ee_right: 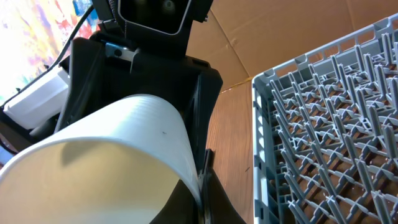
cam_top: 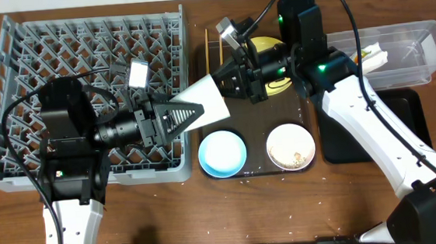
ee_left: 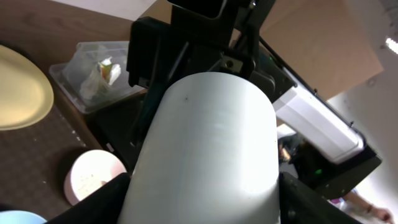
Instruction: Sort waste into correct bins and load items into the dishwasher
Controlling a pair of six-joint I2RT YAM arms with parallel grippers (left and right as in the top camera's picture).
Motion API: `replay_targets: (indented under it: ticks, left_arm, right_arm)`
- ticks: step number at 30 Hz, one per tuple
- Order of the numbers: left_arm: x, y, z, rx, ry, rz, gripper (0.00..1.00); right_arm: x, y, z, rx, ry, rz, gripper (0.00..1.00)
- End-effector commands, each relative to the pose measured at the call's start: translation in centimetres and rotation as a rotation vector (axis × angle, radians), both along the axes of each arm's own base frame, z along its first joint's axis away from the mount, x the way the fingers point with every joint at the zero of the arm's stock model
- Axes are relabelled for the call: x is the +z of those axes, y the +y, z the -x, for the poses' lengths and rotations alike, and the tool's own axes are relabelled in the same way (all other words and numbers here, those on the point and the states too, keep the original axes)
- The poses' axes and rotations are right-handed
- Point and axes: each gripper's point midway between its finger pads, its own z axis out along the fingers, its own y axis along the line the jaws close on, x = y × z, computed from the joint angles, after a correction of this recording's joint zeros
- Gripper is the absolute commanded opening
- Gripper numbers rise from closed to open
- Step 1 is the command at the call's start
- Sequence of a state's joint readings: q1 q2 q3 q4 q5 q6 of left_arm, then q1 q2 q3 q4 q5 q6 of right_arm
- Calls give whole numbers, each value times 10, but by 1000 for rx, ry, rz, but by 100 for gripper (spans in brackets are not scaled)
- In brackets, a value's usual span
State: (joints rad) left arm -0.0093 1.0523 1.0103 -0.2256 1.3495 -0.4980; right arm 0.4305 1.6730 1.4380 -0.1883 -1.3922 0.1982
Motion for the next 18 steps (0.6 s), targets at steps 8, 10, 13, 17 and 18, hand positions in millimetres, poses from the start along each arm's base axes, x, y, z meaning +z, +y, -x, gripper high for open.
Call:
replay_targets:
  ticks: [8,10,13,17,18]
  left_arm:
    - [-8,31,-14,190,86,-34,52]
    - [-35,66,-29,434,201,-123,50]
    - [-73,124,-30,786,328,-315,50]
    - [-100,193,-8,1146,447,-600,50]
    - [-106,205,-2,1200,475,-652,50]
  right_arm:
    - [-18,-59,-78,-375,47,116,61]
    - [-29,-82,-92,-454,111,156,66]
    - [-53,-93,-96,-531,196,254,67]
    - [-91,-100,-95,-640,260,441,69]
    - [-99,-100,-93,-660,268,482,69]
